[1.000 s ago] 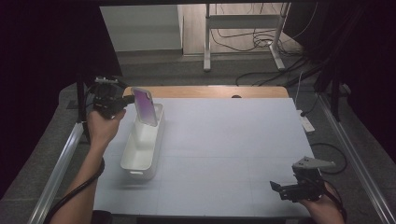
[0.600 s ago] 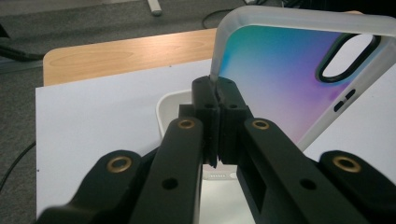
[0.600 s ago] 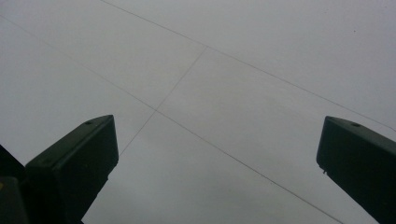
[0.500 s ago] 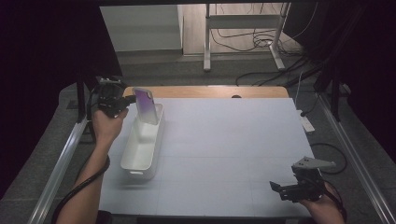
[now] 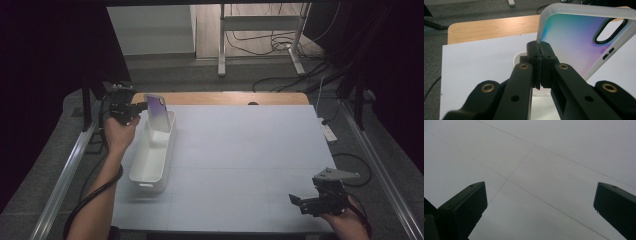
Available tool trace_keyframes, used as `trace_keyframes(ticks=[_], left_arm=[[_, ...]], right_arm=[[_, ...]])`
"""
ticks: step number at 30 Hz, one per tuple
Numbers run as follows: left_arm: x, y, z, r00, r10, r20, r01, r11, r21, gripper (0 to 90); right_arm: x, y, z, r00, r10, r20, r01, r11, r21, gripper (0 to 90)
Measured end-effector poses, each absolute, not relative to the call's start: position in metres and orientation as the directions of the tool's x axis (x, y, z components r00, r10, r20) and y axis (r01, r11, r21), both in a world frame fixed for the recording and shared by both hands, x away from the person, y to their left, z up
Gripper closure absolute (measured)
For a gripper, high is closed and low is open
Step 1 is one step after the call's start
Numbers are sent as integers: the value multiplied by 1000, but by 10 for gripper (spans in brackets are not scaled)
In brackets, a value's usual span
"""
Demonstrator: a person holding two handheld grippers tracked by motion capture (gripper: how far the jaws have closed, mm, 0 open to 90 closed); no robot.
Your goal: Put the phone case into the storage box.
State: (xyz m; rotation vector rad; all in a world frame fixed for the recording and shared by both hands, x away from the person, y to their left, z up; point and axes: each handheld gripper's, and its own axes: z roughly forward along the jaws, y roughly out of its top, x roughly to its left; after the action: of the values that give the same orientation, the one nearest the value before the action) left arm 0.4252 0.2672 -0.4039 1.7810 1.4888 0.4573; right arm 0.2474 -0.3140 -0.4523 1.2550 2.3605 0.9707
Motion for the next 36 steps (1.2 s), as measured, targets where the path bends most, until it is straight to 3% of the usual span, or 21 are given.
trace_keyframes(ticks=[36], left_arm=[[448, 266, -437, 183, 965, -187, 716, 0, 698, 884]], right_arm=[[249, -312, -454, -587, 808, 56, 623, 407, 668, 0]])
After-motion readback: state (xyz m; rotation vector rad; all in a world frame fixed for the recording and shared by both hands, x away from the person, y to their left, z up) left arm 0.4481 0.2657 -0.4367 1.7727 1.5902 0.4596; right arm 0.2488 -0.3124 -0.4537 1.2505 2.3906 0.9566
